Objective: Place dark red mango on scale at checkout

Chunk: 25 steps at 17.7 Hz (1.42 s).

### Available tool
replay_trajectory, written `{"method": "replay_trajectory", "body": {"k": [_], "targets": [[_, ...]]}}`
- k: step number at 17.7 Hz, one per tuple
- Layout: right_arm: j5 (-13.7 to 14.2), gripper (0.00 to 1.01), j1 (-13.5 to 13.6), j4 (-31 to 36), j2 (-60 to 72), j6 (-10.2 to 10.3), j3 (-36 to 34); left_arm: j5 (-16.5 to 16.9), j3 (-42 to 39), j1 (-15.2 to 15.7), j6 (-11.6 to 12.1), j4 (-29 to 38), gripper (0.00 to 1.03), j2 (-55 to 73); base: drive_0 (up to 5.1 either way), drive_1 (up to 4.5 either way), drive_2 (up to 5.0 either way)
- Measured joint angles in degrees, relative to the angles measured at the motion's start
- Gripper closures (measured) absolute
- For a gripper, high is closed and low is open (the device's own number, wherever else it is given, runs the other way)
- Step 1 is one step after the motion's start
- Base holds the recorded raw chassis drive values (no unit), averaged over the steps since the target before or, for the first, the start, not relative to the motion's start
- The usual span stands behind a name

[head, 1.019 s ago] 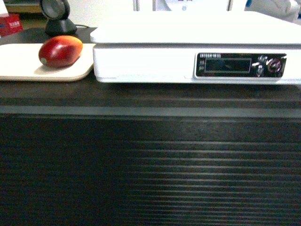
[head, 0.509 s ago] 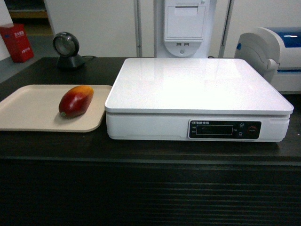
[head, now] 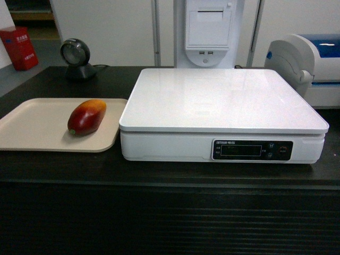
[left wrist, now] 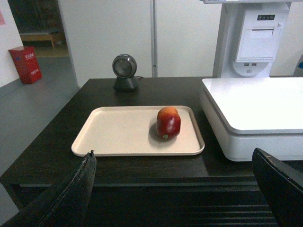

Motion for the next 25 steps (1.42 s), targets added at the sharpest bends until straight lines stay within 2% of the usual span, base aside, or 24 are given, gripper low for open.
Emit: {"method": "replay_trajectory", "body": {"k": [14,15,16,17,22,23,25], "targets": [[0.0,0.03,0.0,0.0,0.0,0.0,0.0,0.02,0.0,0.0,0.0,0.0,0.05,0.0,0.0,0.0,0.0],[-0.02,0.03,0.0,0.02,0.0,0.0,0.0,-5.35,1.55,-1.97,-1.81,-5.35,0.05,1.33,0.0,0.0,0.0],[-0.02,0.03,0.0,0.0,0.0,0.0,0.0,-15.06,4.33,-7.39,-6.84,-5.53,0.05,9.9,0.0,0.0,0.0],[-0.02,0.03,0.0,0.04,0.0,0.0,0.0,-16.57,5.95,-7.98,-8.41,-0.2,0.05,15.76,0.0,0.0,0.0],[0.02,0.03,0.0,-0.04,0.0,0.0,0.0,-14.69,7.19,-5.18,-9.07,7.69,0.05,22.4,0.0,0.0,0.0],[-0.02,0.03,0.0,-0.02,0.0,0.0,0.0,-12.55,8.04,-3.56,-9.09,11.78,0.05,26.34,0.0,0.0,0.0],[0.0,0.03,0.0,0.0,0.0,0.0,0.0,-5.07,11.87,-0.17,-8.74,23.45,0.05,39.93,0.0,0.0,0.0]]}}
